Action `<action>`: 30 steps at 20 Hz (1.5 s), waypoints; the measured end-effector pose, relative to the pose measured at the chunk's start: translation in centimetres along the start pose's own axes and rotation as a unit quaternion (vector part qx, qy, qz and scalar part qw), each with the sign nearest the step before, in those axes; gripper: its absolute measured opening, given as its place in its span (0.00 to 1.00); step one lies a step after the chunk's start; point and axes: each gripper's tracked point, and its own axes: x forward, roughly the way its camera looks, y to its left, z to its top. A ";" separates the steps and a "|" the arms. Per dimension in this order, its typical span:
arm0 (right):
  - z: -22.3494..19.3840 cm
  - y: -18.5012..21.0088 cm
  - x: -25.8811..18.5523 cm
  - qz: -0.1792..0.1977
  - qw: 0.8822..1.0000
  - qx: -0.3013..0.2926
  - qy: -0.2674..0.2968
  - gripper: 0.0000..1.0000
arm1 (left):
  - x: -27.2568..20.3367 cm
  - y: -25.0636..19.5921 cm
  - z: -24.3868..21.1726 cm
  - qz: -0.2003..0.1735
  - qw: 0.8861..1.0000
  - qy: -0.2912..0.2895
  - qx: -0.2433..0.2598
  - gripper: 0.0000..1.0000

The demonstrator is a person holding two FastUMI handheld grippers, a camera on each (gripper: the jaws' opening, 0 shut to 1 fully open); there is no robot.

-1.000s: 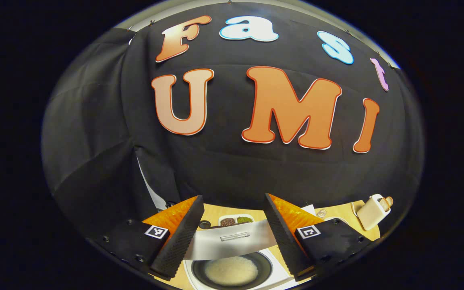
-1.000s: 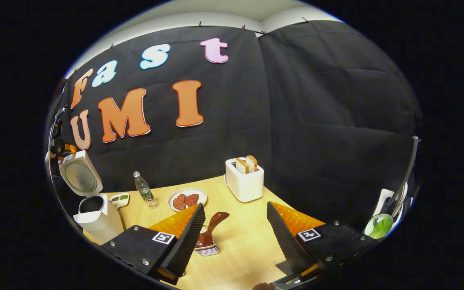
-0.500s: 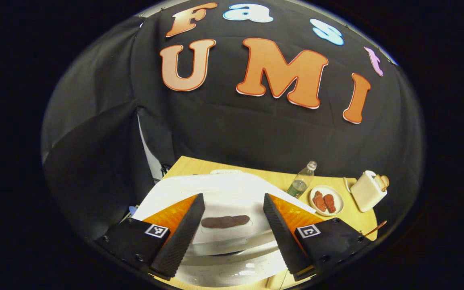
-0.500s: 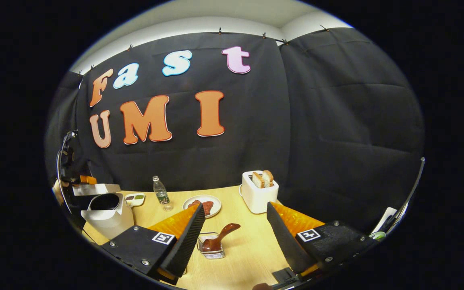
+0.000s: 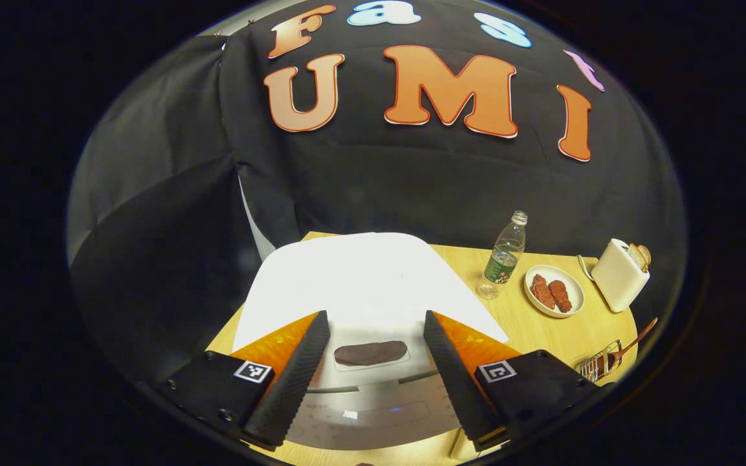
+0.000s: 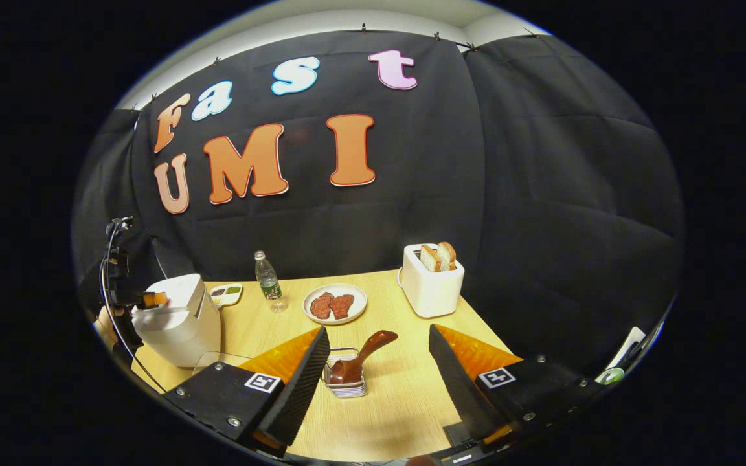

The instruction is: Close the left gripper, press the button to open the rice cooker; take a wooden spoon from the chopstick holder with the right hand, scoop a spoonful of rice and pour it into the rice cooker, then put the wooden spoon back into the chopstick holder.

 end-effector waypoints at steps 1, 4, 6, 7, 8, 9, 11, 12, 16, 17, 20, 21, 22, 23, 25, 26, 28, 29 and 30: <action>-0.2 -0.1 0.2 0.000 1.000 0.004 0.004 0.95 | 0.1 0.0 -0.3 0.003 1.000 0.003 0.001 0.99; -0.6 0.0 0.6 0.001 1.000 0.011 0.008 0.95 | 0.1 0.1 -0.7 0.013 1.000 0.003 -0.011 1.00; -1.2 0.2 0.8 0.005 1.000 0.017 0.014 0.95 | 0.0 0.0 -0.8 0.011 1.000 -0.006 -0.013 1.00; -1.5 0.2 0.9 0.006 1.000 0.020 0.016 0.95 | 0.4 -0.1 -0.8 0.011 1.000 -0.011 -0.016 1.00; -1.8 0.2 1.0 0.008 1.000 0.022 0.019 0.95 | 0.2 0.0 -0.8 0.011 1.000 -0.012 -0.013 1.00; -2.0 0.3 1.1 0.009 0.999 0.021 0.022 0.95 | 0.3 0.0 -0.5 0.010 1.000 -0.014 -0.008 1.00; -1.8 0.2 1.4 0.008 1.000 0.013 0.020 0.95 | 0.0 -0.2 -0.4 0.001 1.000 -0.016 0.004 1.00; -1.3 0.0 1.5 0.006 1.000 0.009 0.016 0.95 | -0.3 -0.2 -0.5 -0.001 1.000 -0.006 0.015 0.99; 2.2 -0.3 1.7 0.004 1.000 -0.002 -0.019 0.95 | -2.4 0.1 1.4 -0.008 1.000 -0.007 -0.016 0.98; 3.2 -0.4 1.7 0.003 1.000 -0.004 -0.026 0.95 | -3.6 0.4 2.4 -0.009 1.000 -0.018 -0.020 0.98; 7.2 -0.5 1.5 0.001 0.998 -0.004 -0.060 0.95 | -7.5 0.9 6.9 -0.019 0.997 -0.063 -0.025 0.97; 8.5 -0.5 1.3 0.002 0.998 -0.007 -0.070 0.95 | -9.1 0.7 8.7 -0.026 0.996 -0.078 -0.024 1.00; 9.8 -0.5 1.0 0.002 0.997 -0.014 -0.079 0.95 | -10.9 0.8 10.5 -0.032 0.995 -0.096 -0.022 0.97; 11.3 -0.5 0.6 0.001 0.996 -0.024 -0.091 0.95 | -12.6 1.3 12.3 -0.032 0.993 -0.115 -0.015 0.97; 14.3 -0.2 -0.5 0.002 0.992 -0.048 -0.115 0.95 | -16.3 2.7 16.1 -0.027 0.988 -0.154 -0.003 0.98; 15.3 0.0 -0.8 0.004 0.991 -0.055 -0.119 0.95 | -18.3 3.4 17.6 -0.024 0.984 -0.174 0.001 1.00; 17.6 0.9 -2.3 0.014 0.989 -0.060 -0.131 0.95 | -22.0 4.6 20.6 -0.016 0.975 -0.221 0.002 1.00; 18.8 1.4 -3.1 0.022 0.988 -0.058 -0.143 0.95 | -23.7 5.1 21.8 -0.015 0.971 -0.240 0.000 1.00; 19.7 2.0 -3.8 0.031 0.986 -0.055 -0.151 0.95 | -25.1 5.4 22.1 -0.020 0.968 -0.252 -0.005 0.97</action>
